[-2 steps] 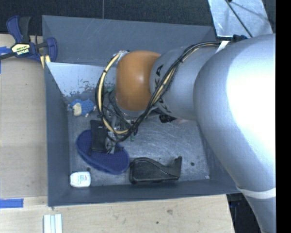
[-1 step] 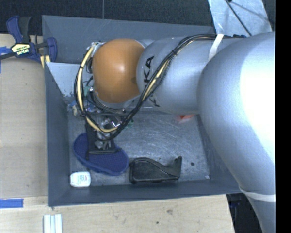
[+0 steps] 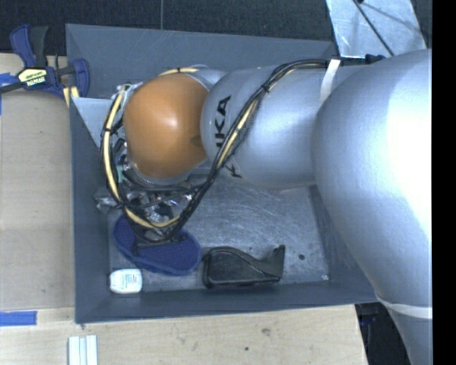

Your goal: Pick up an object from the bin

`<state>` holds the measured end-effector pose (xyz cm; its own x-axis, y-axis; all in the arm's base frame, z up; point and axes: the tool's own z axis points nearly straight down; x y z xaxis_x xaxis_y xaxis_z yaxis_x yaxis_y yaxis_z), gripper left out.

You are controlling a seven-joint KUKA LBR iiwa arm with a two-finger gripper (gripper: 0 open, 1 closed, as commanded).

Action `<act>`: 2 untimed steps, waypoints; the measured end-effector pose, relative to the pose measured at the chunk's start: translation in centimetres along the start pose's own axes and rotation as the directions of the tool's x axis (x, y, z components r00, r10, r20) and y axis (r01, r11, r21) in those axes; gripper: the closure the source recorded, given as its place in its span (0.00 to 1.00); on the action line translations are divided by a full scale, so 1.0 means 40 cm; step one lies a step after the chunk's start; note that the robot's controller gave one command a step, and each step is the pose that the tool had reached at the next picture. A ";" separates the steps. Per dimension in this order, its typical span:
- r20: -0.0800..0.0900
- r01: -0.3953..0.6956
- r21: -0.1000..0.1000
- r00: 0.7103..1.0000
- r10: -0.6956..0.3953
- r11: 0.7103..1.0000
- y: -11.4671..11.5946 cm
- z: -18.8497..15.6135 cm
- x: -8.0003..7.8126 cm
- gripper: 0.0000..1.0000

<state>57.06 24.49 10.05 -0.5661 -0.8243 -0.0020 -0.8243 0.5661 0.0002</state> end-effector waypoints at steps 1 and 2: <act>0.000 0.409 0.009 0.913 -0.409 0.913 0.065 0.067 0.057 0.00; 0.007 0.773 0.021 0.634 -0.773 0.634 0.114 0.065 0.199 0.00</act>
Offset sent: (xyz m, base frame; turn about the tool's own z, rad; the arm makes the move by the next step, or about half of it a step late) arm -0.0384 -0.0027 -0.0305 -0.4246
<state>48.79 20.53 7.45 0.2782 -0.9605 -0.0087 -0.9603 -0.2780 -0.0224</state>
